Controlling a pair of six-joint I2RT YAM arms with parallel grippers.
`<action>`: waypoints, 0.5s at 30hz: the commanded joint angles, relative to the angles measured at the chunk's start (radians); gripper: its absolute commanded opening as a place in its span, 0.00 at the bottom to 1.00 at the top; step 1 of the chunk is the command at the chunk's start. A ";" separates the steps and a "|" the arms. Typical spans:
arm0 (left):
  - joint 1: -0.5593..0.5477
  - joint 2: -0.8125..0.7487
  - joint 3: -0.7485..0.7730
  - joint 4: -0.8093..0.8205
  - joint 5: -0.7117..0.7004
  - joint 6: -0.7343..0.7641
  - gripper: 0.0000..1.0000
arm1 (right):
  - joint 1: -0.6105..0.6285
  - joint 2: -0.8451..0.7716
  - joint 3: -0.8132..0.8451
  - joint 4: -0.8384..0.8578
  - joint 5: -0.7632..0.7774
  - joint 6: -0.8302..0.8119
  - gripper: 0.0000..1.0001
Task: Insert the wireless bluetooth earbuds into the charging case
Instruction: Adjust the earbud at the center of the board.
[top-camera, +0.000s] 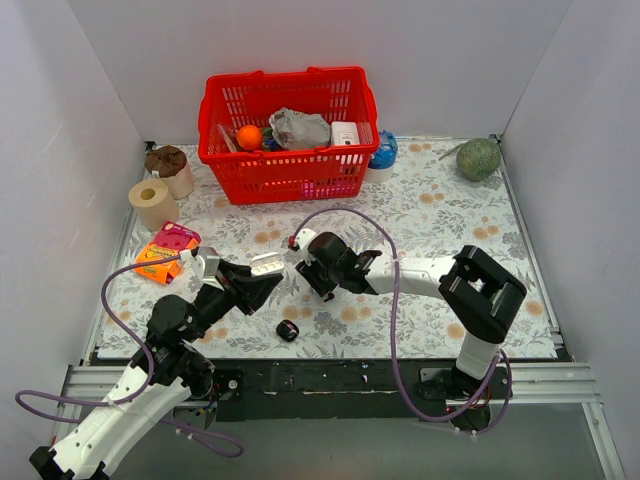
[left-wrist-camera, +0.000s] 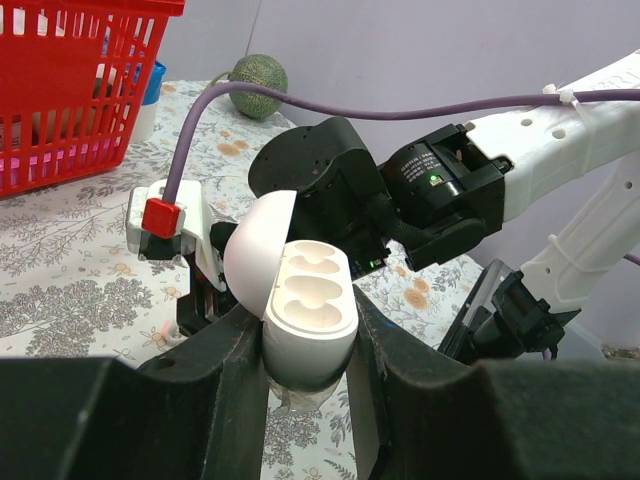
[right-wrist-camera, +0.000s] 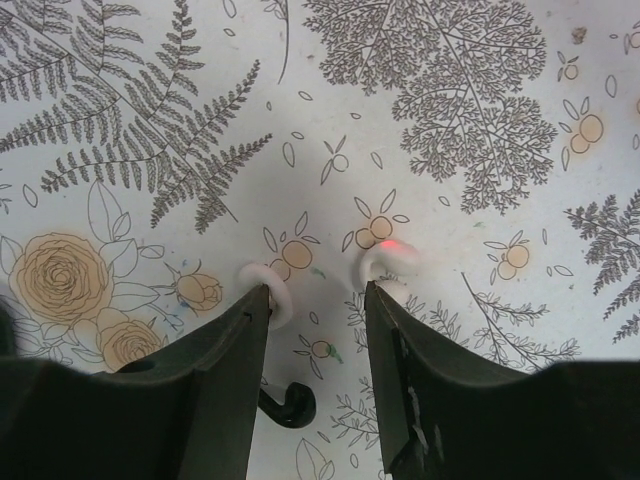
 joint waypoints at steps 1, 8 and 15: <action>0.000 -0.006 0.030 0.001 0.009 0.001 0.00 | 0.020 0.028 0.012 -0.035 -0.008 0.006 0.51; 0.000 0.000 0.032 0.003 0.008 -0.002 0.00 | 0.028 0.022 0.009 -0.035 -0.023 0.011 0.48; 0.000 -0.001 0.030 0.003 0.011 -0.004 0.00 | 0.028 0.025 0.004 -0.026 -0.039 0.011 0.40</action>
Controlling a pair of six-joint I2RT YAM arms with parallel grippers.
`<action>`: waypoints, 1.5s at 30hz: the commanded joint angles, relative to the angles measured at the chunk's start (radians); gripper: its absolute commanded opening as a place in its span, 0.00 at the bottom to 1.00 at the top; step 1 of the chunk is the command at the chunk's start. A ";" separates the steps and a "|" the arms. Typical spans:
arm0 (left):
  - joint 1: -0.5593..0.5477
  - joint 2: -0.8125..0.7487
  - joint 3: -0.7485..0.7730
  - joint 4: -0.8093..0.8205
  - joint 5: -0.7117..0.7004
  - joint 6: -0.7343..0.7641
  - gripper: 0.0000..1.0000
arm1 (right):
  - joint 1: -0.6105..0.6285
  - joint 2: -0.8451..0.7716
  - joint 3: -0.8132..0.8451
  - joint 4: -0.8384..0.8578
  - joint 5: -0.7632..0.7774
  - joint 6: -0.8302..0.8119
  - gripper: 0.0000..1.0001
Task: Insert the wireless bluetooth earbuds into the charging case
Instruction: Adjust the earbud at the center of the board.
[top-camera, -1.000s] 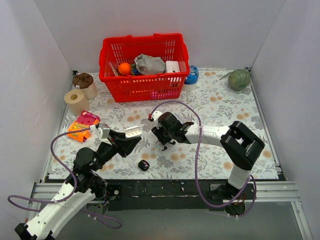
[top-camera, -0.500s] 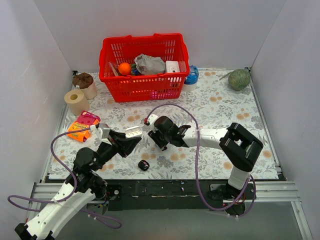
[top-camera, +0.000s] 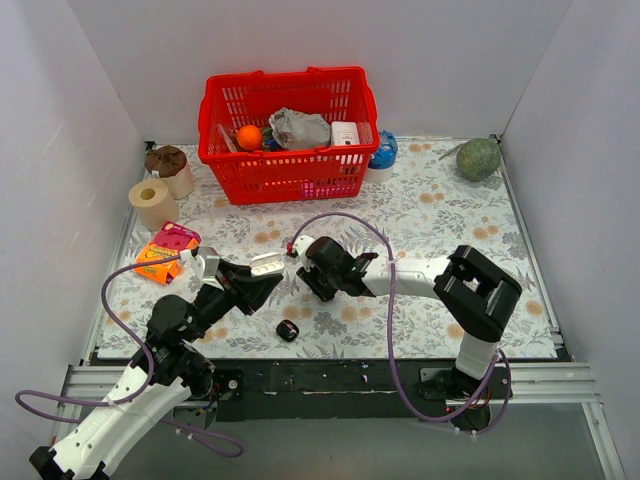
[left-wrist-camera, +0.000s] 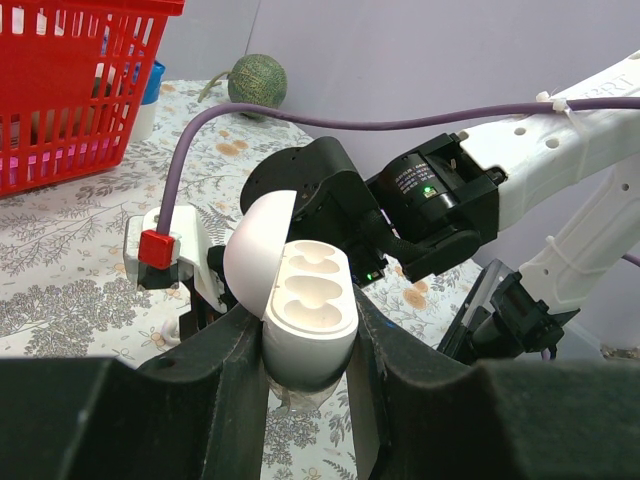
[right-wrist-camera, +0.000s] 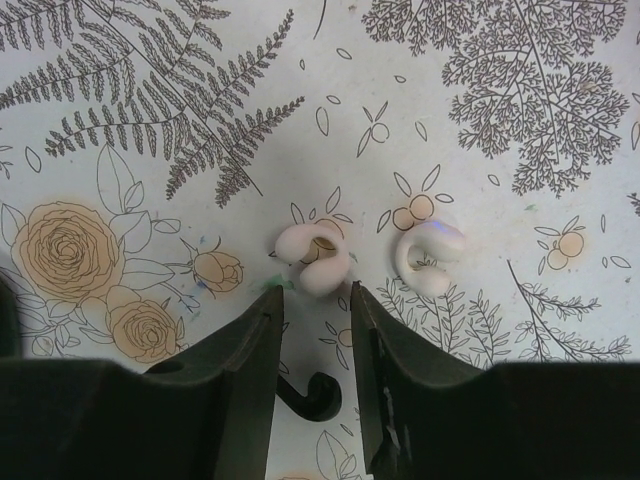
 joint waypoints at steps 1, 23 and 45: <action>0.000 -0.003 0.030 0.003 0.012 -0.001 0.00 | 0.003 0.004 0.006 0.010 -0.017 0.005 0.38; -0.001 -0.012 0.030 0.000 0.015 0.002 0.00 | -0.022 -0.069 0.024 0.041 -0.022 0.048 0.56; 0.000 -0.003 0.030 0.001 0.019 0.001 0.00 | -0.056 0.033 0.101 0.026 -0.091 0.017 0.43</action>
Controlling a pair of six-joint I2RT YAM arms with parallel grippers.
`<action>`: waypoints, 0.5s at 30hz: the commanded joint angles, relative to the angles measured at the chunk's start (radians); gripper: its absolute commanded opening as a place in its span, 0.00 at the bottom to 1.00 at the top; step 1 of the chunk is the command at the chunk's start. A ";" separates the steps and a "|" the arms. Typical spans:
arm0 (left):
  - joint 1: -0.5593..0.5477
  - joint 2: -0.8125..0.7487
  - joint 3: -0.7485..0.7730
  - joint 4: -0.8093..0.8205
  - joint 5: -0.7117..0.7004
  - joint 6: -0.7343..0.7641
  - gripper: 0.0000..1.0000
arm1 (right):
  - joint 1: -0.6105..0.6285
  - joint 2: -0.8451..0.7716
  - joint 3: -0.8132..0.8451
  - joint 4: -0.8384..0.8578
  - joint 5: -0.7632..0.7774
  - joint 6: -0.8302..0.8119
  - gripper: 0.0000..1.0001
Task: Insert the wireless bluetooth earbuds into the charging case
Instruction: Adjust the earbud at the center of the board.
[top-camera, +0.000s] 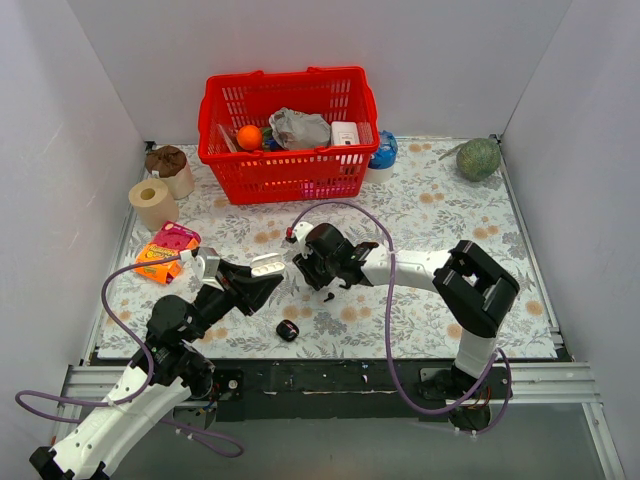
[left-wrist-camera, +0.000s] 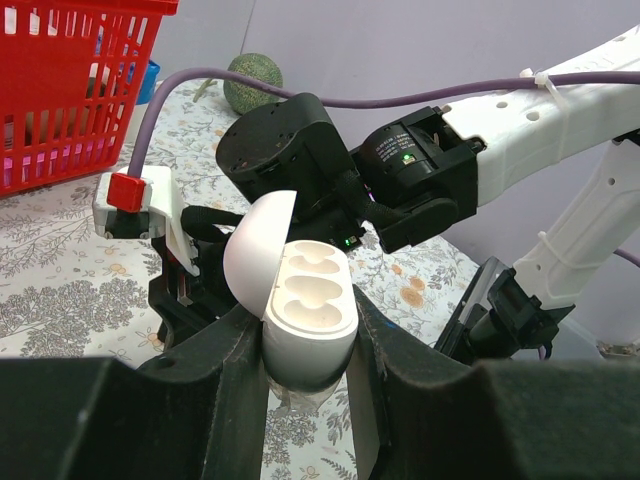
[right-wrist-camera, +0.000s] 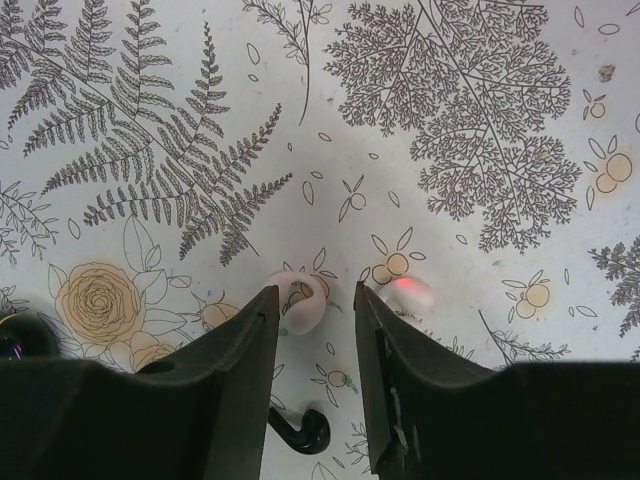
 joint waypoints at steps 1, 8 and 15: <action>0.000 0.002 0.032 0.002 0.010 0.001 0.00 | 0.000 0.008 0.021 0.022 -0.015 -0.012 0.43; 0.000 0.002 0.030 0.004 0.013 -0.004 0.00 | 0.001 -0.007 -0.025 0.036 -0.025 -0.004 0.41; 0.000 0.000 0.029 0.002 0.014 -0.007 0.00 | 0.001 -0.010 -0.051 0.036 -0.018 -0.006 0.40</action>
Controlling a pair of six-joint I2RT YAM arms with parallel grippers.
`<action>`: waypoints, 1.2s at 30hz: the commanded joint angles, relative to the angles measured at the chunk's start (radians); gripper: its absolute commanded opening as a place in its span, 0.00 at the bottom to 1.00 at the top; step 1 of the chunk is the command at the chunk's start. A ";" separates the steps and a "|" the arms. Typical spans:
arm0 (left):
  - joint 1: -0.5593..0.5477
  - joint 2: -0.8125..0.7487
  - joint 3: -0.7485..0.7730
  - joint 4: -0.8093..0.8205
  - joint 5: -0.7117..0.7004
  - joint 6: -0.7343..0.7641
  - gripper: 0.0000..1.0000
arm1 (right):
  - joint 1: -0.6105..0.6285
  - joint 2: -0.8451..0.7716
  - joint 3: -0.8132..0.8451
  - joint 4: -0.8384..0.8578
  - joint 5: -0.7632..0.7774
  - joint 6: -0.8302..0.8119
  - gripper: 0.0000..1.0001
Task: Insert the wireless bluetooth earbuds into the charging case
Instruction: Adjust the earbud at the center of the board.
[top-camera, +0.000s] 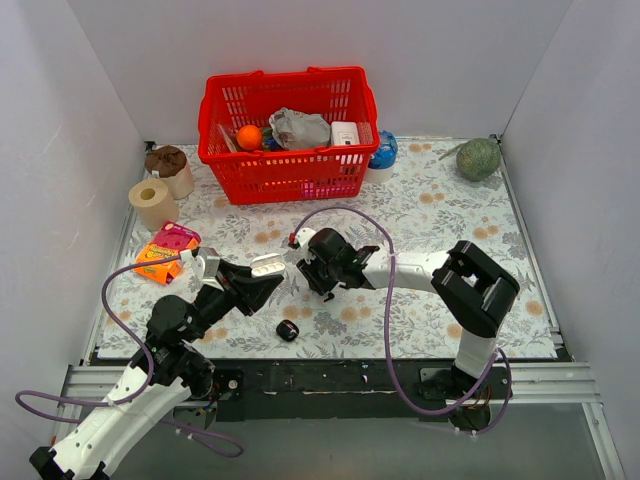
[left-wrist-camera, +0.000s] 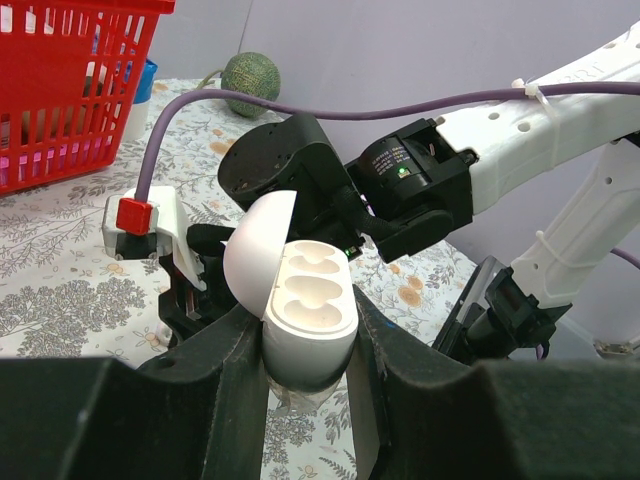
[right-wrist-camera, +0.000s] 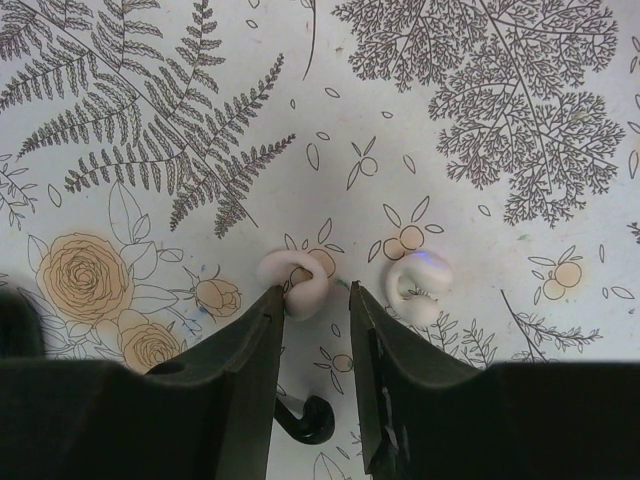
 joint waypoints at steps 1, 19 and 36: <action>0.000 0.001 0.030 0.002 0.009 -0.002 0.00 | 0.001 -0.010 -0.006 0.025 -0.003 -0.005 0.39; 0.000 -0.005 0.030 -0.001 0.006 -0.002 0.00 | 0.001 0.046 0.055 -0.010 -0.095 0.018 0.19; 0.000 -0.008 0.030 -0.003 0.002 -0.006 0.00 | 0.001 -0.104 -0.176 0.278 0.013 0.728 0.01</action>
